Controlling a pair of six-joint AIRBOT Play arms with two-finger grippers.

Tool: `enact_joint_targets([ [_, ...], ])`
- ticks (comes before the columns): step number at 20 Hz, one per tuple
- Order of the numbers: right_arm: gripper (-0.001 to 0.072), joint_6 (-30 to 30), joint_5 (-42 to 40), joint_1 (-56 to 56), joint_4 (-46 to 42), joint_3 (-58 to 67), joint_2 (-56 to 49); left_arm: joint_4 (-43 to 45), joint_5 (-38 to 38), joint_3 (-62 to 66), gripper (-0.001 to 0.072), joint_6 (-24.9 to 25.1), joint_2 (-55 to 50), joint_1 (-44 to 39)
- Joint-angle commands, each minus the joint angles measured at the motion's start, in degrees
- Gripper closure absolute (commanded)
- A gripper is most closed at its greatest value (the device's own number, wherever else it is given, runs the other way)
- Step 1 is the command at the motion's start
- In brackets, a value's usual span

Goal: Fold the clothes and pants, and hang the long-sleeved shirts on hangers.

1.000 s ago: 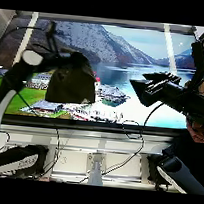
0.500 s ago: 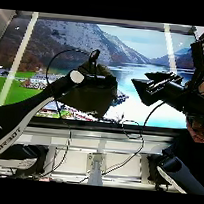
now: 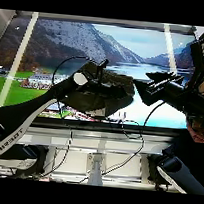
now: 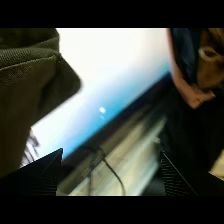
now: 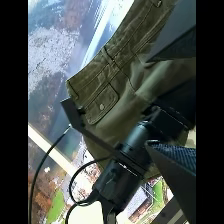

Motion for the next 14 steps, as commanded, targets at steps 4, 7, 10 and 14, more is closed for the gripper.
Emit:
enact_joint_targets([
  [4,0.0163,0.02,0.0,0.04,-0.13,0.02,0.0,-8.35,-11.26,0.02,0.0042,2.19,-0.02,-1.53],
  [7,0.0164,-0.02,0.02,0.04,-0.55,0.02,0.0,-8.39,-11.45,0.09,0.0042,4.7,0.0,0.0],
  [10,0.0165,0.0,0.28,0.04,-5.35,0.02,0.0,-8.48,-12.72,0.13,0.0042,4.81,0.31,4.42],
  [14,0.0166,0.15,3.34,-0.13,-14.71,0.0,-1.22,-9.92,-20.39,0.24,0.0042,6.32,1.4,14.27],
])
